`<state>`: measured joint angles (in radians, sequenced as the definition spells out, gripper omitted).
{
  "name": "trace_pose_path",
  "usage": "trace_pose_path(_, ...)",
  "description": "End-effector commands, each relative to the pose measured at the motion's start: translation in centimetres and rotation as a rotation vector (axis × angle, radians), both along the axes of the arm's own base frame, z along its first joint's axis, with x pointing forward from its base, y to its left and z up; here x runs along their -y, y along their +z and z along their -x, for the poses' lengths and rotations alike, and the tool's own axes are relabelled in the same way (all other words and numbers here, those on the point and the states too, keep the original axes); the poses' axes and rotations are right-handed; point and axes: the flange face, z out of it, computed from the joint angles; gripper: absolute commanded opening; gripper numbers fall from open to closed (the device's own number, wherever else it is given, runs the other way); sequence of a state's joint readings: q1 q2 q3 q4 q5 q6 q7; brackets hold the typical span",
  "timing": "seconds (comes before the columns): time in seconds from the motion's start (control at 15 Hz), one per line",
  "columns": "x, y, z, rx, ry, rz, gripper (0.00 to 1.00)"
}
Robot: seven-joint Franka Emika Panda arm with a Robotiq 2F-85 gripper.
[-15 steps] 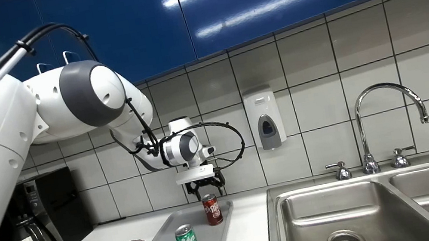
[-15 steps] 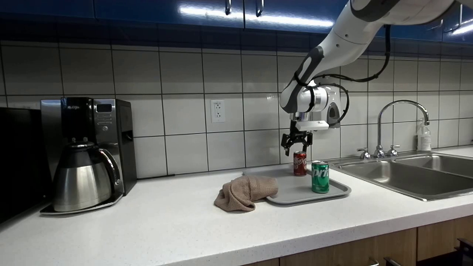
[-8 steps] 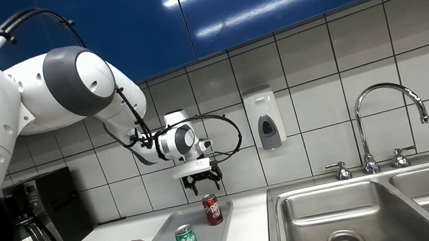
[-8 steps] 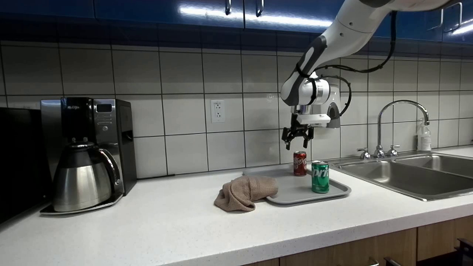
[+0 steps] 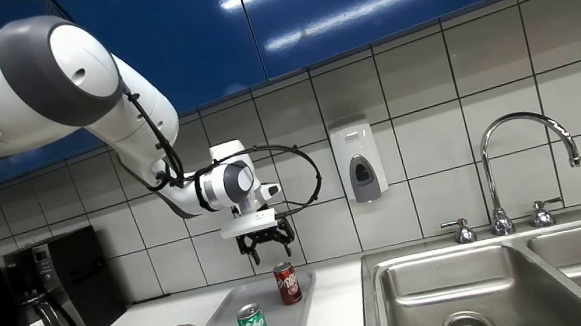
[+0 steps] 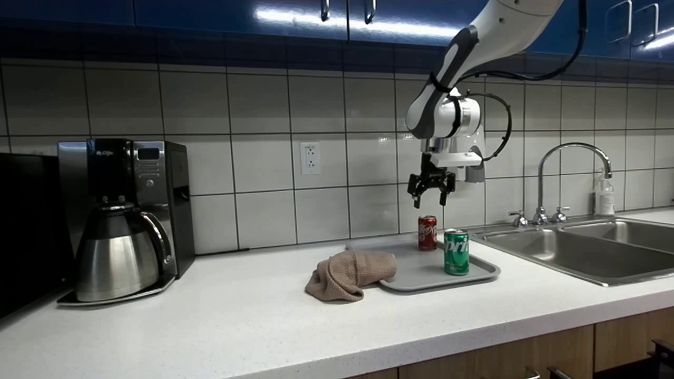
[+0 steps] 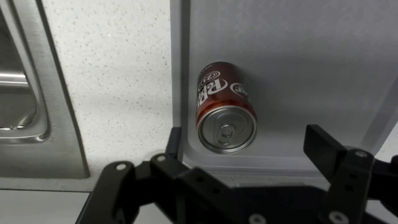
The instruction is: Put the cans on the tray
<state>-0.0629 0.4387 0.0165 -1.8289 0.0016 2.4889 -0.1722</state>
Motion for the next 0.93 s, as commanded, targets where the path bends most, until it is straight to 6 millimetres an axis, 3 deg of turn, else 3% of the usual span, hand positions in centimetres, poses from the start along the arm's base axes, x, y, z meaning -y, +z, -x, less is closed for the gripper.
trace_pose_path(0.0, -0.2, 2.0, 3.4, 0.003, -0.005, 0.011, 1.00)
trace_pose_path(0.87, -1.7, 7.2, 13.1, 0.067, 0.005, 0.019, 1.00)
